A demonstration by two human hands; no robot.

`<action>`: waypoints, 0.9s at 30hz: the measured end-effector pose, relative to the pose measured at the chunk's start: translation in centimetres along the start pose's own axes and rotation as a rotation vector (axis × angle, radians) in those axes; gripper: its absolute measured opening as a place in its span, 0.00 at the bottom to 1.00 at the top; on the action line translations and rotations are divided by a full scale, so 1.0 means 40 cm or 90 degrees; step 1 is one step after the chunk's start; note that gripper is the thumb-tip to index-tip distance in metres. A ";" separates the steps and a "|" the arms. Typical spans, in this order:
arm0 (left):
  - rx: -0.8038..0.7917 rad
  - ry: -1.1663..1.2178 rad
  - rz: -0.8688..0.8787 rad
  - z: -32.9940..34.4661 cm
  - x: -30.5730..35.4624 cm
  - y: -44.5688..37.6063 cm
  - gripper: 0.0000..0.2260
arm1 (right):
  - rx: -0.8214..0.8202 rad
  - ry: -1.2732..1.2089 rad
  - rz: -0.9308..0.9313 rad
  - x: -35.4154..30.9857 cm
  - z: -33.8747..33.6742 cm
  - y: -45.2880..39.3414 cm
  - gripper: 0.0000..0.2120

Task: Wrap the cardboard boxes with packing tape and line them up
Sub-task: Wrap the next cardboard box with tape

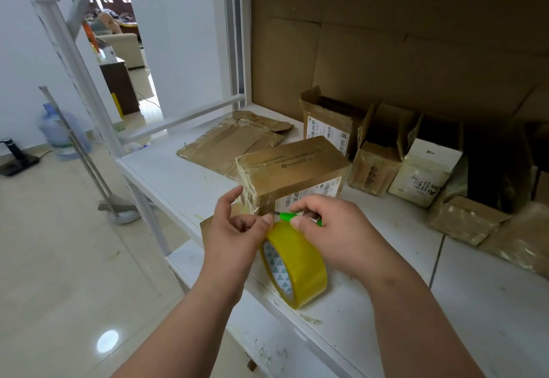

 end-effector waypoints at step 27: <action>-0.001 0.028 -0.051 0.013 0.002 0.003 0.23 | 0.022 0.204 -0.129 -0.059 0.015 -0.039 0.08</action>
Point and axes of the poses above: each hand's wrist, its own y-axis away from the middle knuckle, its own z-axis out of the palm, x = y × z, the point moved 2 cm from there along -y, towards the middle knuckle, and after that the axes turned 11 degrees about x, right-handed, at the moved point
